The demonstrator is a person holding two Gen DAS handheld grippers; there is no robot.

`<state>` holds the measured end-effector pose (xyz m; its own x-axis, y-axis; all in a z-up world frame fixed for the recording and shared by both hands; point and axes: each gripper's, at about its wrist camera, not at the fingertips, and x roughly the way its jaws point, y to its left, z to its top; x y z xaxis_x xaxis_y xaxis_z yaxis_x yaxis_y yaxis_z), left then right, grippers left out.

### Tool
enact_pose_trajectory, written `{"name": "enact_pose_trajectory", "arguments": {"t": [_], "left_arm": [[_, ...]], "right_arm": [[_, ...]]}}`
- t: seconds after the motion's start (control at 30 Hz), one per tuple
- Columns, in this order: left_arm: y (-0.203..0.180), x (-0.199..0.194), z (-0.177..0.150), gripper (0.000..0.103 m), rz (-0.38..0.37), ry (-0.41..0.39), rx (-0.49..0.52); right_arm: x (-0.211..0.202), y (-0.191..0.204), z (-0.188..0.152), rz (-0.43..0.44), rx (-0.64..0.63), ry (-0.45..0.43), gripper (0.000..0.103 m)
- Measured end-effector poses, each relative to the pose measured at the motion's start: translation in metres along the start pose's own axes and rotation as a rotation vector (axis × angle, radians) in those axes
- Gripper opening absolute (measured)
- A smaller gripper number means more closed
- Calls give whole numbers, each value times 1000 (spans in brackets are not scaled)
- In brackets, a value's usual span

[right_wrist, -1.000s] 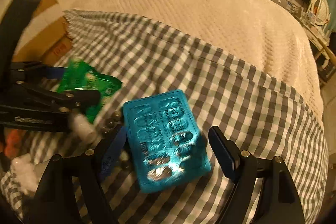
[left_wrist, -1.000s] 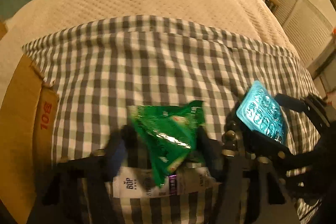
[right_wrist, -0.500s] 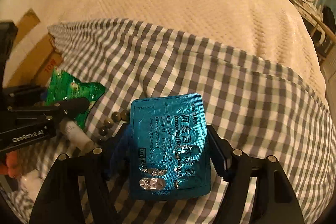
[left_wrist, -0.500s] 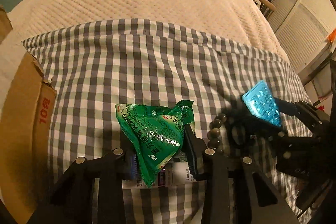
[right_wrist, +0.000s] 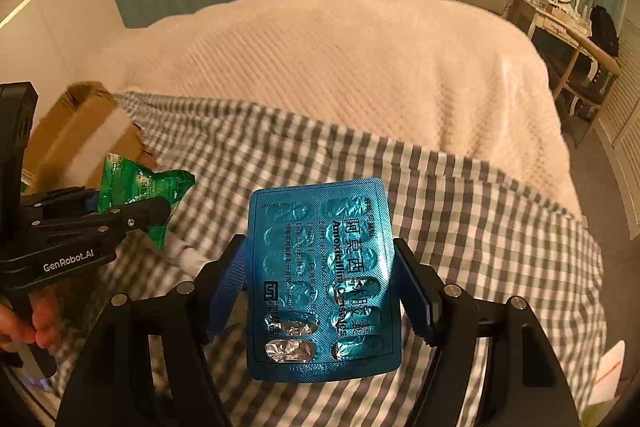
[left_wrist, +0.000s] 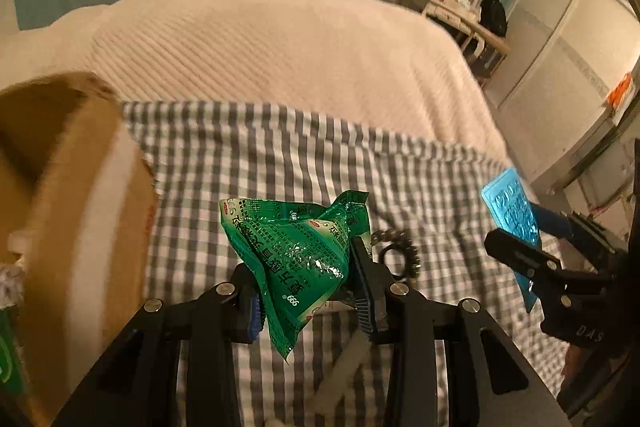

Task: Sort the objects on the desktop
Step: 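Carry the green sachet and blister pack into the cardboard box and release both, then move both grippers back over the remaining items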

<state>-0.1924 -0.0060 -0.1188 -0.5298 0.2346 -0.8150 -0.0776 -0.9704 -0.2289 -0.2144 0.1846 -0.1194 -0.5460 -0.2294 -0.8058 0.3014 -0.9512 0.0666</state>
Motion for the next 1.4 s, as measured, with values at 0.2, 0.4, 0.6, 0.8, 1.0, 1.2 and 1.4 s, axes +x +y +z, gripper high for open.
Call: {"name": "enact_pose_trajectory", "arguments": {"t": [0.2, 0.4, 0.6, 0.8, 1.0, 1.2, 1.4], "left_arm": [[17, -72, 7, 37, 0, -76, -26], [56, -149, 0, 37, 32, -159, -44], [108, -195, -17, 37, 86, -207, -81], [166, -209, -32, 37, 141, -218, -124], [215, -185, -40, 37, 185, -191, -145], [245, -168, -37, 54, 144, -192, -217], [247, -170, -34, 85, 169, -212, -287]], "right_arm": [[-55, 41, 18, 36, 19, -64, 70], [-110, 99, 39, 93, 12, -132, 70], [-138, 185, 52, 165, -49, -168, 70], [-125, 264, 58, 214, -133, -152, 70], [-79, 307, 62, 237, -155, -103, 70], [-32, 317, 68, 250, -100, -83, 71], [-22, 310, 74, 276, -56, -139, 85]]}}
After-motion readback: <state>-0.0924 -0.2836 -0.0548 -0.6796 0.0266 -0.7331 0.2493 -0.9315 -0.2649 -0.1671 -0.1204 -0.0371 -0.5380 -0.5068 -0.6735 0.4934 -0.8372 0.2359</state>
